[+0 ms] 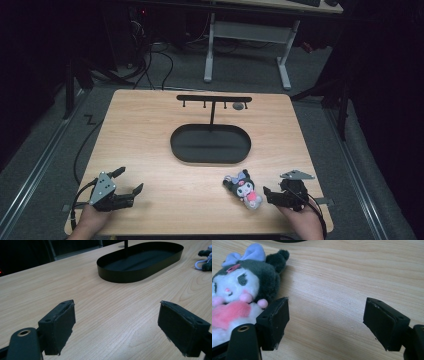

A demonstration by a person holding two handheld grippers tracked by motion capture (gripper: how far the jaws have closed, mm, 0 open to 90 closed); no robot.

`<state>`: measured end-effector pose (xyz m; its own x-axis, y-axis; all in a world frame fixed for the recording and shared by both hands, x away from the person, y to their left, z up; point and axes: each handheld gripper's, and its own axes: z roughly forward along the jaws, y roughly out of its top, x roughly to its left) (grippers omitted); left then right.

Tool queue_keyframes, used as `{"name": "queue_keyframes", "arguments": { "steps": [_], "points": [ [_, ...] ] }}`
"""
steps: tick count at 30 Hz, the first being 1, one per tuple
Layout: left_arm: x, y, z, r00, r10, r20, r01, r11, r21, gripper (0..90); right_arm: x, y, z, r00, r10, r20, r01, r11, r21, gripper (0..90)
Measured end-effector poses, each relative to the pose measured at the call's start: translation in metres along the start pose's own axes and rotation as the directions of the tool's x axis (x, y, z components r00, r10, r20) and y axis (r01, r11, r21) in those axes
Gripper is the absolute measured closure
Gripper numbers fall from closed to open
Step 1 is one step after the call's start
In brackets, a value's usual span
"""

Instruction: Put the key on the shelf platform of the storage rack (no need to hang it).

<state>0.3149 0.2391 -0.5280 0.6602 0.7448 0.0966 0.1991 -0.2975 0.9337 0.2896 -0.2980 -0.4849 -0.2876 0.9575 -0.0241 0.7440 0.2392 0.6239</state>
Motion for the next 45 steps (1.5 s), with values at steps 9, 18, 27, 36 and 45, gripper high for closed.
{"name": "queue_keyframes", "arguments": {
  "steps": [9,18,27,36,45],
  "points": [
    [0.000,0.000,0.000,0.9999,0.008,0.012,-0.008,1.0000,0.000,15.4,0.002,0.018,-0.003,0.9998,0.020,0.001,-0.020,0.999,0.030,25.1],
    [0.001,0.000,-0.001,0.9998,0.007,0.016,-0.007,1.0000,0.004,15.4,0.015,0.029,0.001,0.9964,-0.071,0.047,0.063,0.988,0.141,24.4],
    [0.000,0.000,0.000,1.0000,0.001,-0.006,-0.001,1.0000,0.002,15.4,0.015,0.038,0.003,0.9893,-0.133,0.060,0.116,0.968,0.222,24.1],
    [0.001,0.000,0.000,0.9999,0.002,0.012,-0.002,1.0000,0.002,15.4,0.019,0.044,0.007,0.9887,-0.145,0.040,0.129,0.955,0.268,24.3],
    [0.001,0.000,-0.001,0.9998,0.007,0.021,-0.007,1.0000,0.005,15.4,0.022,0.049,0.010,0.9826,-0.184,0.025,0.166,0.930,0.328,24.5]
  ]
}}
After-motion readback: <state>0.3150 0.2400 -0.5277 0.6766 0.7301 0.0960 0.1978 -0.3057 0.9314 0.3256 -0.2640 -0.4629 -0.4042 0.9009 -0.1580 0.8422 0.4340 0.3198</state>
